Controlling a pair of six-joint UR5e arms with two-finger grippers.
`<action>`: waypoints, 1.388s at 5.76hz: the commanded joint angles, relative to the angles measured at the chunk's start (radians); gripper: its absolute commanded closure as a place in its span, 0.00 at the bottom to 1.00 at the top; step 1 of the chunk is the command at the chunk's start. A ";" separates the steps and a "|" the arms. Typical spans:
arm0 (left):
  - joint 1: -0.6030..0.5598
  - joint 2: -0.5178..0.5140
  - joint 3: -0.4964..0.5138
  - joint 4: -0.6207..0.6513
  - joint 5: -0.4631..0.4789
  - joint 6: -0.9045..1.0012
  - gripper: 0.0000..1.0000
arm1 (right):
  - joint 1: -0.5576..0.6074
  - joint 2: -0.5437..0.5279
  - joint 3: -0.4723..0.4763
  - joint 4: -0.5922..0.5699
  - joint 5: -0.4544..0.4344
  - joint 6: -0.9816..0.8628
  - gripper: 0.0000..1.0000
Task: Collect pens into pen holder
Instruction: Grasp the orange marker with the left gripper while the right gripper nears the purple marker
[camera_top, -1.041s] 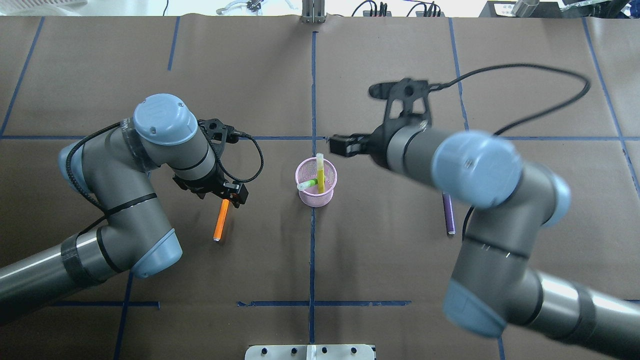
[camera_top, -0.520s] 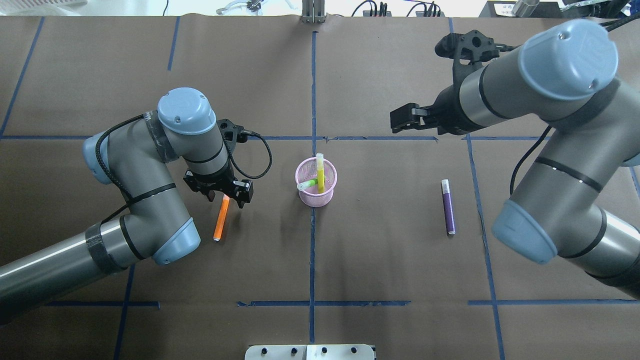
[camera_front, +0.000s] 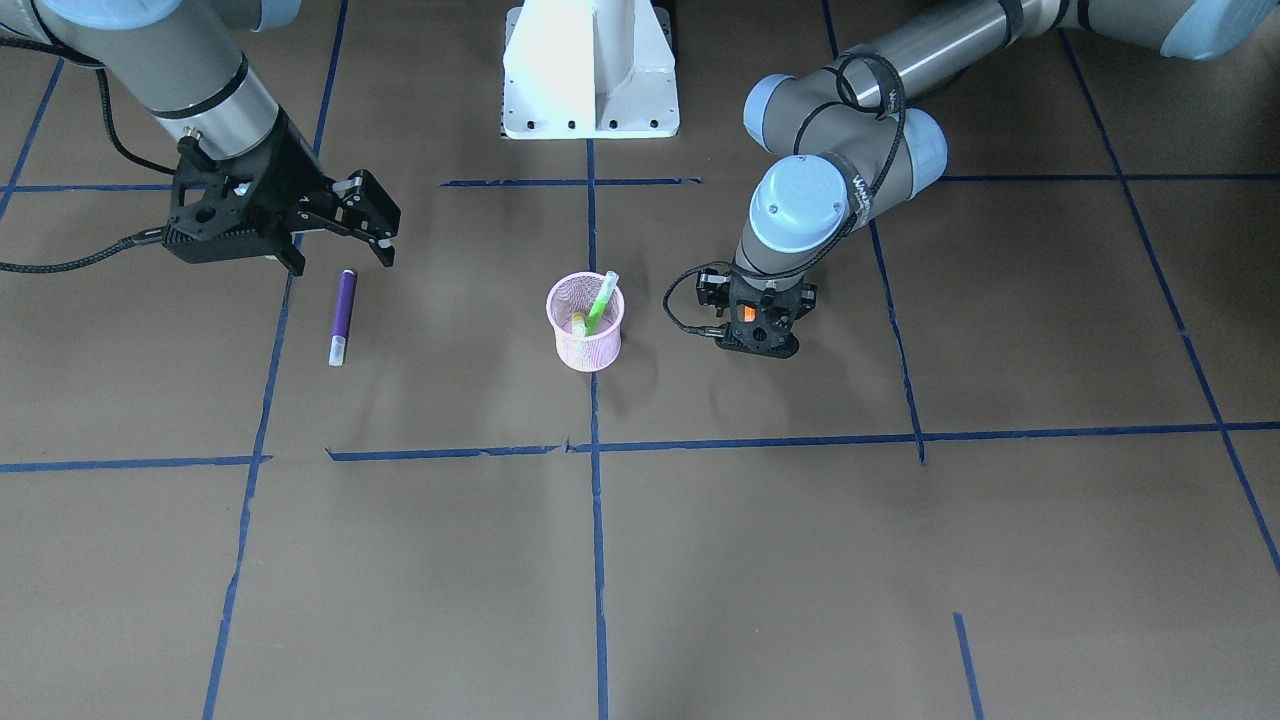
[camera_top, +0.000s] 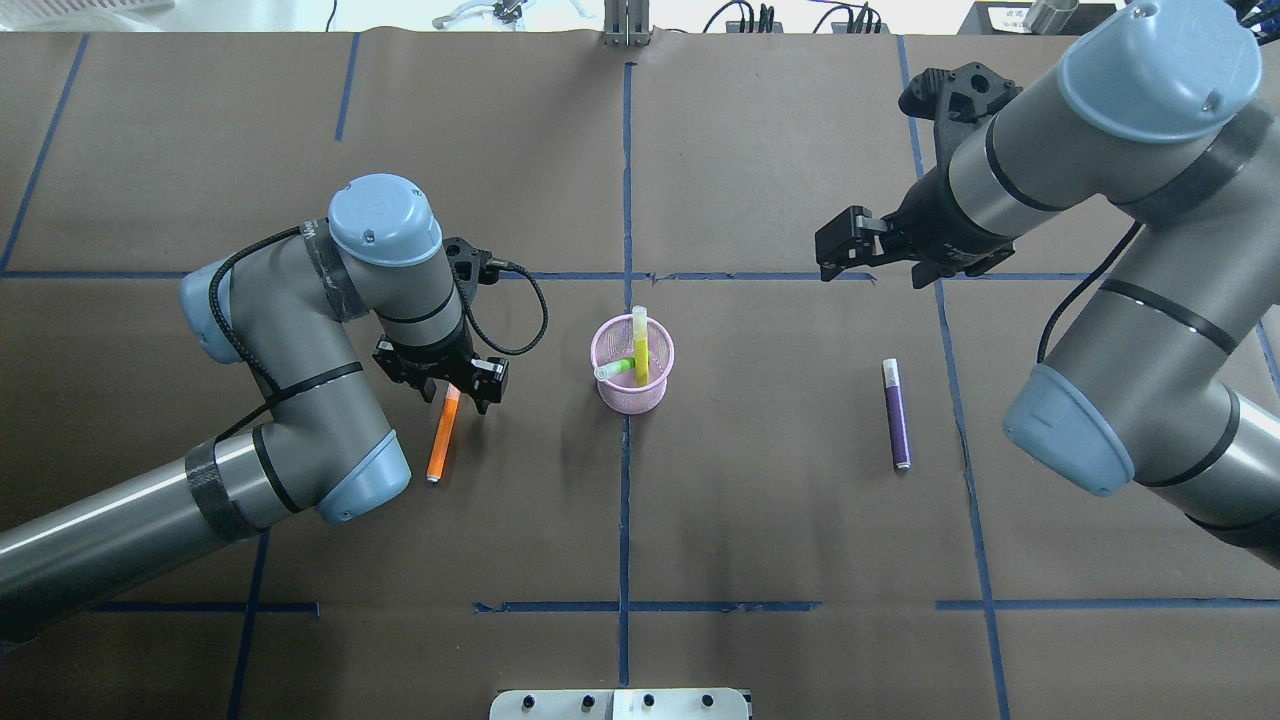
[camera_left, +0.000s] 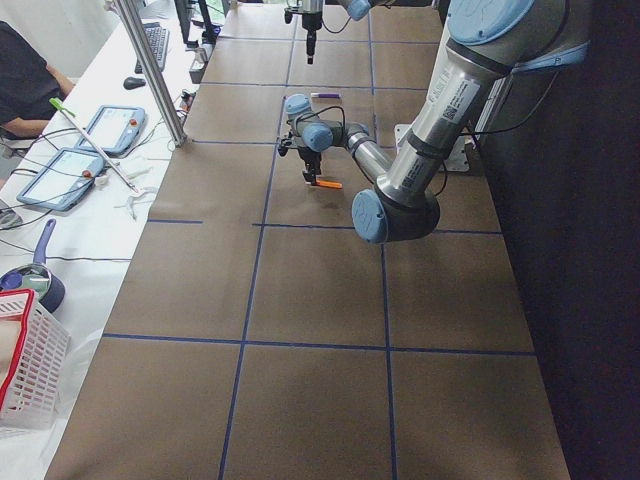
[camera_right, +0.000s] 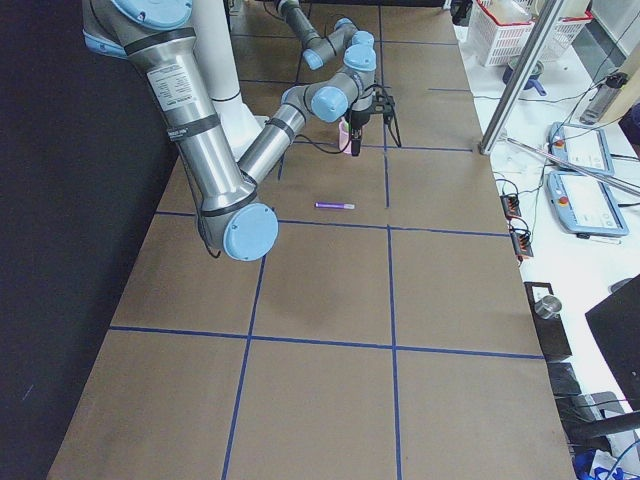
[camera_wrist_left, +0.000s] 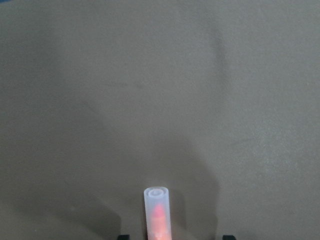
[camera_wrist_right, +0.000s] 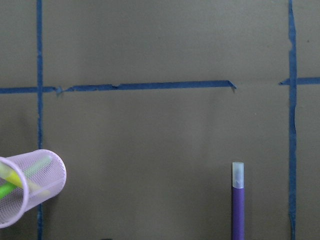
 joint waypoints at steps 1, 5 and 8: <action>0.001 0.001 0.009 0.002 -0.001 0.000 0.44 | 0.002 0.011 0.003 -0.154 0.015 -0.102 0.06; -0.002 0.009 -0.001 0.011 0.001 -0.003 1.00 | -0.012 0.004 -0.014 -0.158 0.013 -0.120 0.08; -0.056 -0.017 -0.078 0.002 0.002 -0.023 1.00 | -0.029 -0.053 -0.016 -0.156 0.012 -0.159 0.08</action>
